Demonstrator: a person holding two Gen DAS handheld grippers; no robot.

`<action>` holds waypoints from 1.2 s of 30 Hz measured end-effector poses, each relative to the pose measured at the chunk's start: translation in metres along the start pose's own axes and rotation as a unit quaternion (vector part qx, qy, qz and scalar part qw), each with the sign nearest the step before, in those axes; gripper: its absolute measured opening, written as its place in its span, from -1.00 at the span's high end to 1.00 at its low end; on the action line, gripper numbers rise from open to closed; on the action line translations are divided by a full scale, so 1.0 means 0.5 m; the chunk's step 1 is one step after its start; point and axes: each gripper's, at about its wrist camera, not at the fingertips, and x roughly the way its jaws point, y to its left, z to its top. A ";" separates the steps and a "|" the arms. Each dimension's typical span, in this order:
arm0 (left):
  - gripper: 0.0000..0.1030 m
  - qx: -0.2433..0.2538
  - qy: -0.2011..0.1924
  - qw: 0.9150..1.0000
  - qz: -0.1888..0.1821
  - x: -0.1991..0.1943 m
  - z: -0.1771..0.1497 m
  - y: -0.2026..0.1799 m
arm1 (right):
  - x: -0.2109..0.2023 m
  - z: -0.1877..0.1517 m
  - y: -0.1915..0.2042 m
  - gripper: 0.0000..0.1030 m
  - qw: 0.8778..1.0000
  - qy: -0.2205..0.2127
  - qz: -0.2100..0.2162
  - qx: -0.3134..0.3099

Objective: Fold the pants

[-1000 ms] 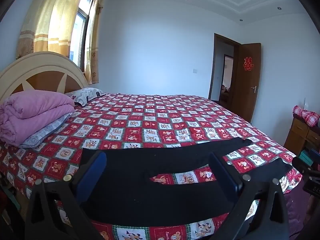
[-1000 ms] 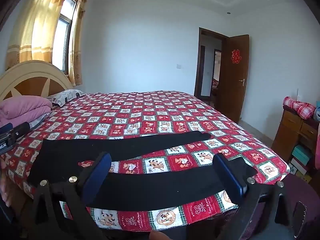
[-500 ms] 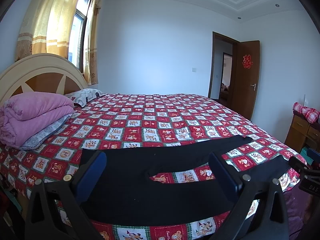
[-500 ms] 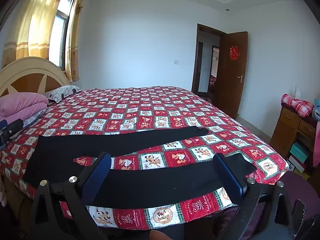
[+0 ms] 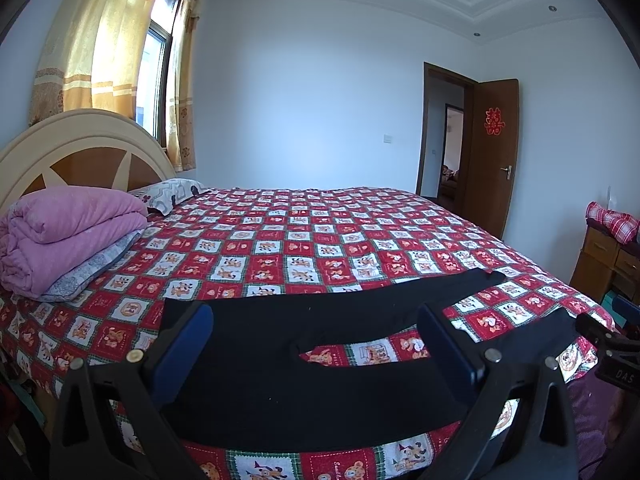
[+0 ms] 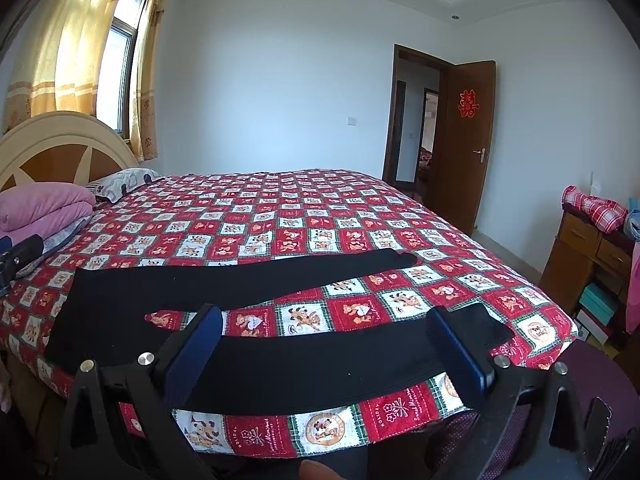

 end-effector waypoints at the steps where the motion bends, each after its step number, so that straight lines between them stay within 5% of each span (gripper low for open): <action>1: -1.00 0.001 0.000 1.000 0.000 0.000 0.000 0.002 | -0.001 0.000 0.000 -0.98 1.000 0.000 0.000 0.000; 36: -1.00 0.013 0.017 1.000 0.002 0.020 -0.017 0.003 | 0.025 -0.018 0.004 -0.98 1.000 0.014 -0.004 -0.007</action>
